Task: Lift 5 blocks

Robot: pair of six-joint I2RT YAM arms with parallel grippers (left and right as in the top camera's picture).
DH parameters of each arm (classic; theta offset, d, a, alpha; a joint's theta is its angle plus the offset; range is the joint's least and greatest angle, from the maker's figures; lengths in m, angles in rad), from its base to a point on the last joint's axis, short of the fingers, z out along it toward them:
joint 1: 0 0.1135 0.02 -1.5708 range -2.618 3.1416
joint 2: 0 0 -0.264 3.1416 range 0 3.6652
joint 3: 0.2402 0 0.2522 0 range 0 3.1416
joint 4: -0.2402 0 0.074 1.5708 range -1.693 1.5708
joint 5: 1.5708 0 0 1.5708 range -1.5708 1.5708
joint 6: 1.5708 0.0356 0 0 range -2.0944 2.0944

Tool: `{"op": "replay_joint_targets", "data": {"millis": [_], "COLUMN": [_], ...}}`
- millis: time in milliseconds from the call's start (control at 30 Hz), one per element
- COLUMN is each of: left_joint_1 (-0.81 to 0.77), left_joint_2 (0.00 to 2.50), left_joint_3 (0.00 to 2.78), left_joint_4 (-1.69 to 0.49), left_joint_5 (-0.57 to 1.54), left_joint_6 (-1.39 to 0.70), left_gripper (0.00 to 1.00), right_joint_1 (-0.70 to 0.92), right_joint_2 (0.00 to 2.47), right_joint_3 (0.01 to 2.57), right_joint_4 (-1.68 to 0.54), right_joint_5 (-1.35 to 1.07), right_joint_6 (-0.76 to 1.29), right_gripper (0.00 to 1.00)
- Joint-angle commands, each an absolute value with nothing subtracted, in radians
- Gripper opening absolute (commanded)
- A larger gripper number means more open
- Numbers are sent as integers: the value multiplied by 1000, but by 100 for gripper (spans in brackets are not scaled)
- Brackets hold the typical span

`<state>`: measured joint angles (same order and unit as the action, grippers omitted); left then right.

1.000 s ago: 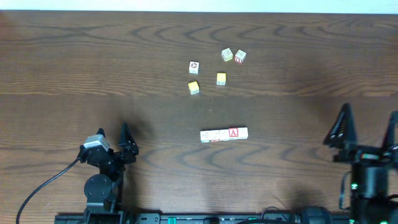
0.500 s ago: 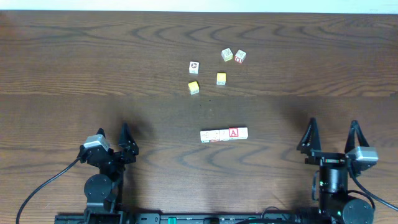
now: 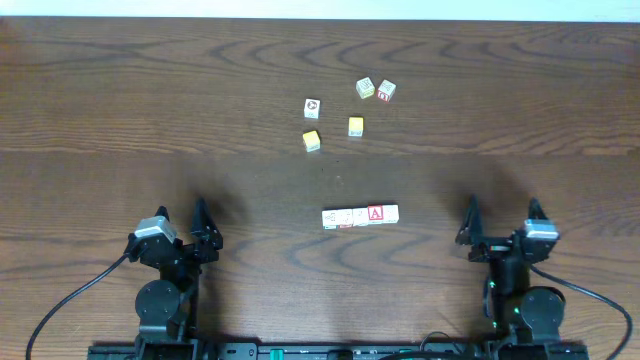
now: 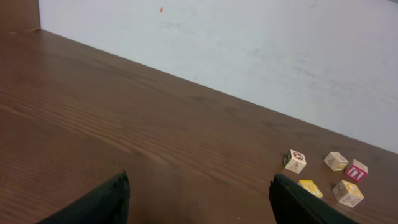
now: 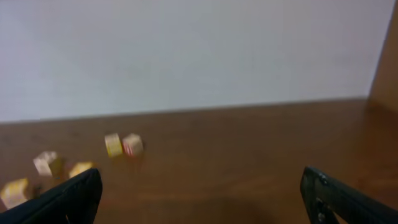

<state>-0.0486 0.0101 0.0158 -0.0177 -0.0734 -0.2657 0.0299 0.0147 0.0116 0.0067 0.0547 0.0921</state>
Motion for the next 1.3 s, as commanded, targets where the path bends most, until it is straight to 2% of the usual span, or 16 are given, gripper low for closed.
{"op": "replay_joint_targets", "data": {"millis": [0, 133, 1267], "left_joint_1": [-47, -47, -47], "left_joint_2": [4, 4, 4], "left_joint_3": [4, 4, 4], "left_joint_4": [-67, -67, -67], "left_joint_5": [-87, -87, -87], "left_joint_6": [-267, -267, -267], "left_gripper": [73, 72, 72], "right_joint_1": [20, 20, 20], "right_joint_2": [5, 5, 5], "right_joint_3": [5, 5, 5], "right_joint_4": [-10, -75, -71], "right_joint_5": [47, 62, 44], "right_joint_6": [73, 71, 51], "right_gripper": [99, 99, 99]}}
